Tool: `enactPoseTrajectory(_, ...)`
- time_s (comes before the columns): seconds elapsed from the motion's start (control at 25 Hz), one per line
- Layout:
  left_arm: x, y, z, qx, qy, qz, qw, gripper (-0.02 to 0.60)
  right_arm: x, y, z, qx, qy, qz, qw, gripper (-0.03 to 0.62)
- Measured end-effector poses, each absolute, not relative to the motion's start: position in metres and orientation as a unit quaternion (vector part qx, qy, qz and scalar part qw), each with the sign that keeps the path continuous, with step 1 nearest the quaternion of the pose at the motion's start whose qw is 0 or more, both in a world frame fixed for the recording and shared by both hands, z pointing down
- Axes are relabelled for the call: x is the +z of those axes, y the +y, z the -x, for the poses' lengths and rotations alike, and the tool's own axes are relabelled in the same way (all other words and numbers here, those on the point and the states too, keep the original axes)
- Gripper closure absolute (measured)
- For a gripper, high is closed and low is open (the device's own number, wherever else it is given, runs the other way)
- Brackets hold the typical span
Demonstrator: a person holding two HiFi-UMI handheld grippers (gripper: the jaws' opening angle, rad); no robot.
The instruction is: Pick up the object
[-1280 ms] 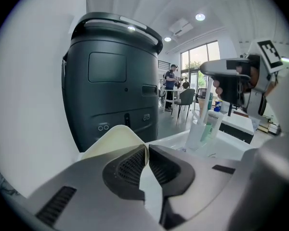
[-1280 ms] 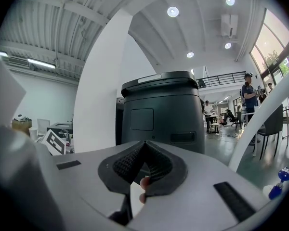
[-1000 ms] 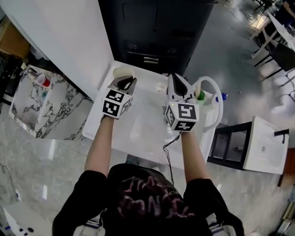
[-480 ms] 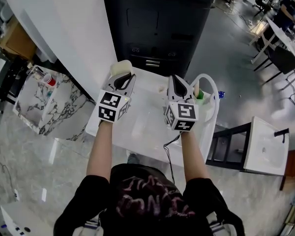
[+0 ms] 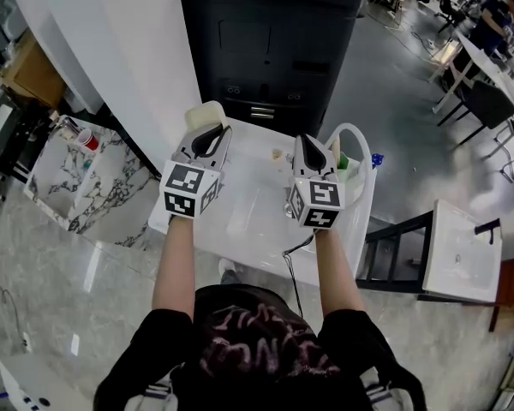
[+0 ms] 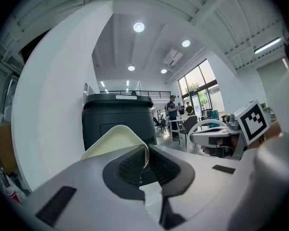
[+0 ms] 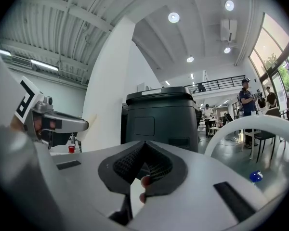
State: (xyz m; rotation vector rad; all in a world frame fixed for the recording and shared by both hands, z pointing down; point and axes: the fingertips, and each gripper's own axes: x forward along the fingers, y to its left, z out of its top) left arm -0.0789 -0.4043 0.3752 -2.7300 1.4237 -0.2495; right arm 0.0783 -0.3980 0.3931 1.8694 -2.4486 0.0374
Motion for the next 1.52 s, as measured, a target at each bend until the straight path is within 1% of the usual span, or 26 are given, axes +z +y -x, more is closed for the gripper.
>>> enactPoseTrajectory(0.48, 0.355, -0.379, 0.082, -0.063, 0.472, 0.878, 0.044, 0.545, 0.383, -0.379, -0.08, 0.003, -0.798, -0.602, 0.029, 0.581)
enactPoseTrajectory(1.52, 0.353, -0.349, 0.083, -0.067, 0.485, 0.871, 0.042, 0.545, 0.367, -0.351, -0.086, -0.009, -0.798, -0.603, 0.029, 0.582)
